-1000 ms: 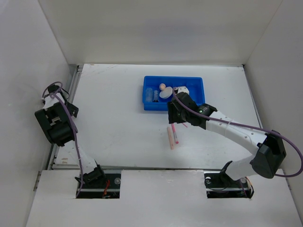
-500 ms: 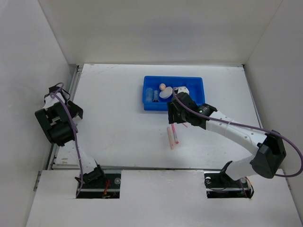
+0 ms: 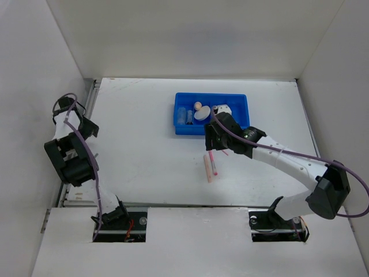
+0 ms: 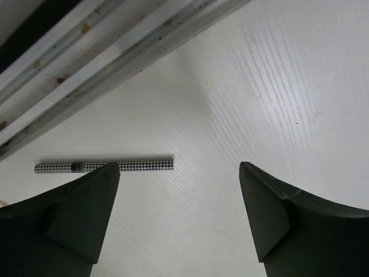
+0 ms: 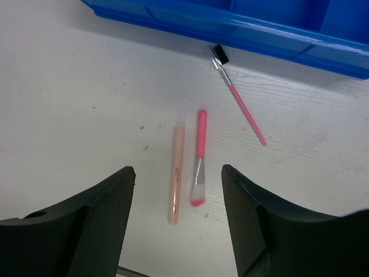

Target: Organize the makeup

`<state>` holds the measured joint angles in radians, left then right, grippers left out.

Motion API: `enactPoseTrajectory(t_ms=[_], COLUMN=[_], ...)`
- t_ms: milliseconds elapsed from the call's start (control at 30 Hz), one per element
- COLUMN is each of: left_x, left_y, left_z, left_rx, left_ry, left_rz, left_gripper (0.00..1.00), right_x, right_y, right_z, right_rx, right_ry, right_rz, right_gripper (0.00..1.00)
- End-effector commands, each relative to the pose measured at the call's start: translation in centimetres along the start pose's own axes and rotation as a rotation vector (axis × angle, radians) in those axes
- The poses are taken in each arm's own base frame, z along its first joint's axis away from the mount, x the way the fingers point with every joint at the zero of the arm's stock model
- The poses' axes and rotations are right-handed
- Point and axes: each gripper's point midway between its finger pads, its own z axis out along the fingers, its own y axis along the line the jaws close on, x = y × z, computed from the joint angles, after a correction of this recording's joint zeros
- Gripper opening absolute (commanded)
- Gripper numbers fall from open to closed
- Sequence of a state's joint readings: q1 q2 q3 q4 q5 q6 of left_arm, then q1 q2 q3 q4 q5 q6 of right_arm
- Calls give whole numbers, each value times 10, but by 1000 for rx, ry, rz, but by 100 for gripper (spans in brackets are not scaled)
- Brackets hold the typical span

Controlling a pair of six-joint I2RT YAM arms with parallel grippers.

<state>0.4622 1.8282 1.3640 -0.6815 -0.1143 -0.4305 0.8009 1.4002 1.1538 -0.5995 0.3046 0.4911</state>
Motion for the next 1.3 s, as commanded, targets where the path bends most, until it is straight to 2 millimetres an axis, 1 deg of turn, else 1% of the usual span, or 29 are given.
enactPoseTrajectory(t_ms=[0,33,67,133,167,200,233,267,300,333,367,400,433,467,533,567,600,633,733,767,800,833,967,1033,1067,1100,1133,1167,1267], left_x=[-19,-16,-9,3,13,19,26,31,40,42,51,44,46,53,47,51,46,46,49,50,51,49,46,43,39,42,38,36,36], left_y=[10,16,20,27,33,32,34,25,25,19,10,12,14,17,26,29,24,26,27,27,27,29,36,43,43,46,44,44,48], left_z=[-43,-46,-46,-52,-49,-45,-45,-45,-39,-40,-42,-46,-50,-49,-50,-48,-44,-42,-36,-32,-29,-29,-23,-22,-18,-16,-15,-15,-11], left_rx=[-6,-32,-53,-80,-108,-124,-134,-102,-118,-112,-123,-158,-191,-237,-278,-289,-260,-265,-291,-302,-311,-318,-348,-361,-354,-363,-349,-346,-362], left_ry=[-135,-144,-138,-121,-107,-92,-84,-70,-53,-55,-48,-103,-132,-142,-205,-200,-215,-226,-219,-216,-214,-231,-270,-268,-271,-257,-265,-275,-269], left_rz=[-144,-179,-271,-376,-429,-563,-617,-656,-685,-712,-745,-764,-786,-793,-887,-883,-895,-894,-929,-944,-954,-952,-939,-950,-950,-959,-966,-958,-962], left_gripper=[80,77,66,65,65,66,66,66,66,68,68,69,69,70,71,71,71,71,71,71,71,70,70,70,70,70,70,70,70], right_x=[-18,-18,-18,-18,-18,-18,-18,-20,-20,-19,-17,-18,-17,-18,-16,-18,-16,-16,-16,-12,-16,-14,-13,-13,-13,-10,-13,-11,-12], right_y=[5,5,5,5,5,5,5,5,5,4,3,1,-1,-2,-7,-7,-8,-8,-8,-10,-10,-11,-14,-12,-13,-13,-11,-11,-9], right_z=[-16,-16,-16,-16,-16,-16,-16,-17,-17,-20,-20,-20,-23,-23,-26,-29,-29,-29,-28,-25,-27,-27,-27,-22,-22,-18,-20,-17,-15], right_rx=[-21,-21,-21,-21,-21,-21,-21,-21,-21,-19,-15,-4,-4,4,21,17,21,21,26,35,39,44,57,63,63,70,66,71,63], right_ry=[-64,-64,-64,-64,-64,-64,-64,-64,-64,-61,-54,-60,-58,-63,-59,-66,-59,-59,-50,-34,-45,-38,-36,-25,-25,-13,-20,-11,-7], right_rz=[19,19,19,19,19,19,19,19,19,18,15,16,15,15,12,15,12,3,-1,-17,-14,-17,-20,-24,-33,-38,-35,-39,-39], right_gripper=[68,68,68,68,68,68,68,68,68,68,68,68,68,68,68,68,68,68,68,68,68,68,68,68,68,68,68,68,68])
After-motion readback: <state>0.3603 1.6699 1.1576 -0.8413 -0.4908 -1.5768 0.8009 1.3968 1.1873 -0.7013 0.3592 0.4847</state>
